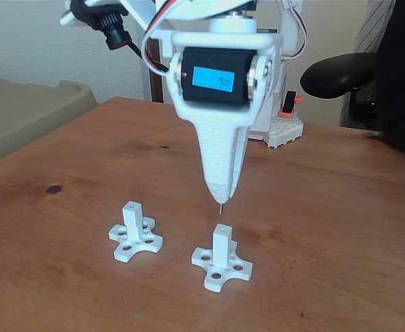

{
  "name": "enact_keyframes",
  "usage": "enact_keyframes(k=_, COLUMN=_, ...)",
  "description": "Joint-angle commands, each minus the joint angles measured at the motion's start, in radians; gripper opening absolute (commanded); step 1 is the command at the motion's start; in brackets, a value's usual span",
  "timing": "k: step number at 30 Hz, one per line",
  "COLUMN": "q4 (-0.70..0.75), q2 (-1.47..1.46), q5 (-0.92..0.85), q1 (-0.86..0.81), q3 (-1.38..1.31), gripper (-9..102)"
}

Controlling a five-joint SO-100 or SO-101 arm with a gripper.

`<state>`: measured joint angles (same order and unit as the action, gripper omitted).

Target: Grab the screw and set it in the hole.

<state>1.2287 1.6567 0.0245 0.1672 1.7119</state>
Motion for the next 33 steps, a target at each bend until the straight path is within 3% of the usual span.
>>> enact_keyframes(k=1, q4=-0.02, q2=0.057, q5=0.008, q1=0.005, q3=-0.009, gripper=-4)
enact_keyframes(k=33, q4=0.006, q2=-0.071, q5=0.02, q1=0.026, q3=-0.12, gripper=-4)
